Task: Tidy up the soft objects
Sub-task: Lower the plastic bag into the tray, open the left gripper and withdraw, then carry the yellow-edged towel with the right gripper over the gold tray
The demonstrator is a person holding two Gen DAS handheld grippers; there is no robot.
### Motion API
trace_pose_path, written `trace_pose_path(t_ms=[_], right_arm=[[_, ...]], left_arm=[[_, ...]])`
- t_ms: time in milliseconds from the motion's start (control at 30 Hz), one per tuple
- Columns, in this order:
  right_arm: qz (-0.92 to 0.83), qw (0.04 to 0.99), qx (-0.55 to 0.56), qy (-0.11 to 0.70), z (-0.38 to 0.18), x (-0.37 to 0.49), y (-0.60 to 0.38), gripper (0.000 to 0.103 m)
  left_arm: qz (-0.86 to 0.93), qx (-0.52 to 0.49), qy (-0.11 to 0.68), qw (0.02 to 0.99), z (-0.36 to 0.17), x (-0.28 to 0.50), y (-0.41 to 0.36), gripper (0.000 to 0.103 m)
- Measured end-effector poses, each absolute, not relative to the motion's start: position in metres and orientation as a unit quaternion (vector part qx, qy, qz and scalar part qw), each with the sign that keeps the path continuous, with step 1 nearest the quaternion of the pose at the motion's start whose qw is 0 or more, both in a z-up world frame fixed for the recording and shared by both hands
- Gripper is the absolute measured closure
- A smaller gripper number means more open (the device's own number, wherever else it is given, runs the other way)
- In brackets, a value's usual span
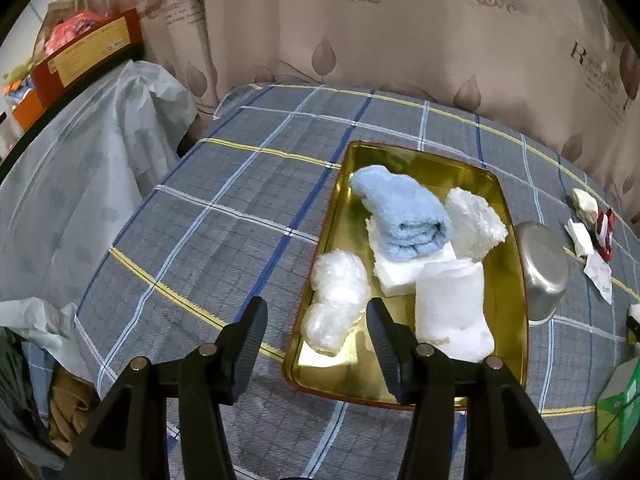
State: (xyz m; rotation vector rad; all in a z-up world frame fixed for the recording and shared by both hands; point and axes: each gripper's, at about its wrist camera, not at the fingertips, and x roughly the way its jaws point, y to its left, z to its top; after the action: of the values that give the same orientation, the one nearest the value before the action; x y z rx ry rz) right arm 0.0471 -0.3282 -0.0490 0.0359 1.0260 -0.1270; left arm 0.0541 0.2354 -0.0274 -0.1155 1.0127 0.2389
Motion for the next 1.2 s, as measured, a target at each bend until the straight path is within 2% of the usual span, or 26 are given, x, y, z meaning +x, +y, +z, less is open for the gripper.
trace_pose_path(t_ms=[367, 633, 1200], right_arm=[[-0.037, 0.884, -0.005, 0.467, 0.007, 0.057, -0.285, 0.055], [0.053, 0.89, -0.03, 0.453, 0.039, 0.074, -0.2, 0.055], [0.256, 0.843, -0.095, 0.463, 0.024, 0.08, 0.027, 0.056]], left_arm=[[0.14, -0.069, 0.475, 0.866, -0.033, 0.043, 0.254, 0.05], [0.155, -0.075, 0.471, 0.865, -0.032, 0.036, 0.262, 0.05], [0.177, -0.067, 0.461, 0.867, -0.026, 0.031, 0.268, 0.05]])
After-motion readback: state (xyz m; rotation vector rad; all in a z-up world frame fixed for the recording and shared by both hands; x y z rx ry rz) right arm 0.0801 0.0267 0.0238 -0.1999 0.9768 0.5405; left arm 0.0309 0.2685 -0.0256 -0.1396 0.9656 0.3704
